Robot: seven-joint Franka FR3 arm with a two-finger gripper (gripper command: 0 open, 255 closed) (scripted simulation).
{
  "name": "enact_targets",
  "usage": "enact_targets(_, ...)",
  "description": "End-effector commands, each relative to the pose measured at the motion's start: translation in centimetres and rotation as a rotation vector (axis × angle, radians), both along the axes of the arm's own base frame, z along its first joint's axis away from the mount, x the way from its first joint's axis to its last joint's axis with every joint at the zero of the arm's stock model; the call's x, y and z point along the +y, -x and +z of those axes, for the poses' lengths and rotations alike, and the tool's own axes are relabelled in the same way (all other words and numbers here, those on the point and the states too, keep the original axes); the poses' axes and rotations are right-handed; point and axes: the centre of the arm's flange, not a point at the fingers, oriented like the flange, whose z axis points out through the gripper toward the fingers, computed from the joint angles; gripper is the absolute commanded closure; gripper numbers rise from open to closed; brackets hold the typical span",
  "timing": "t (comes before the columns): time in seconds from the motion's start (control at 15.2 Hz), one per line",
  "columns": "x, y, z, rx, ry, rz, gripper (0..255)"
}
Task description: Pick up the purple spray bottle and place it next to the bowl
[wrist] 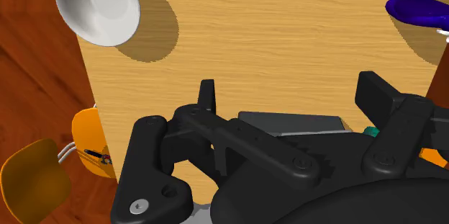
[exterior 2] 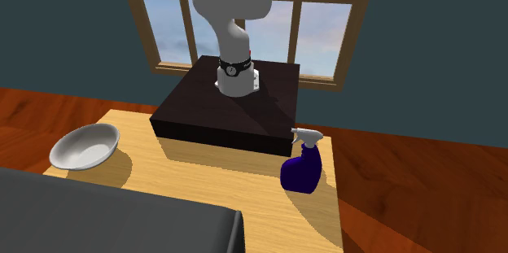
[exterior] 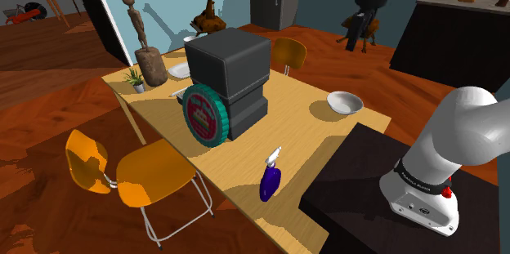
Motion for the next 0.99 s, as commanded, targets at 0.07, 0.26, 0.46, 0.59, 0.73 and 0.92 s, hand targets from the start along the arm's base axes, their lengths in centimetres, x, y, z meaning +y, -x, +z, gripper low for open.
enact_targets(0.07, 0.3, -0.1, -1.2, 0.007, -0.012, -0.034, 0)
enact_targets(0.26, 1.5, -0.4, -4.8, 0.027, -0.048, -0.136, 0)
enact_targets(0.46, 2.7, -0.7, -8.3, 0.048, -0.083, -0.238, 0)
enact_targets(0.59, 3.5, -0.9, -10.6, 0.062, -0.107, -0.306, 0)
enact_targets(0.73, 4.4, -1.2, -12.9, 0.075, -0.131, -0.374, 0)
enact_targets(0.92, 5.8, -1.7, -16.3, 0.096, -0.167, -0.476, 0)
